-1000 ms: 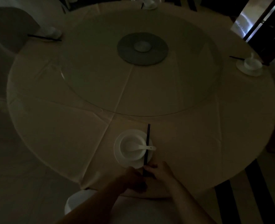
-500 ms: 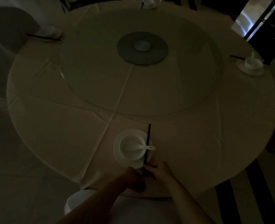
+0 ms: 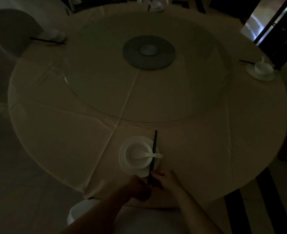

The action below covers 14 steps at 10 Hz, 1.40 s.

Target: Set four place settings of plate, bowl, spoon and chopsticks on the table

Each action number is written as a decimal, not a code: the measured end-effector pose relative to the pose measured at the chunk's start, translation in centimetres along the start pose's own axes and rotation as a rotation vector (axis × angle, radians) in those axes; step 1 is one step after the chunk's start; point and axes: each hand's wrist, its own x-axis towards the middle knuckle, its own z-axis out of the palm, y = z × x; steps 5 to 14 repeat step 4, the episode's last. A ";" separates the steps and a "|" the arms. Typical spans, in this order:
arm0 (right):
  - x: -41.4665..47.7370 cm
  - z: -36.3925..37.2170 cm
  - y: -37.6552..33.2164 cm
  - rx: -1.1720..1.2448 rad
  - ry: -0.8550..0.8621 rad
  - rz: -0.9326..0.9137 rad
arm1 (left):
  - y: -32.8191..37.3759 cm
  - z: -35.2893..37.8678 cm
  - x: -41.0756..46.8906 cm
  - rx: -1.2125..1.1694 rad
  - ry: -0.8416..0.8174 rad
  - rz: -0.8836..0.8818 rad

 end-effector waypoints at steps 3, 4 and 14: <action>-3.5 -3.5 -1.7 -0.709 0.160 -0.051 | 0.9 -6.6 -3.2 0.364 0.097 0.046; -5.2 -4.6 -4.3 -0.847 0.254 -0.124 | 3.1 -8.9 -5.6 0.400 0.094 0.086; -5.2 -4.6 -4.3 -0.847 0.254 -0.124 | 3.1 -8.9 -5.6 0.400 0.094 0.086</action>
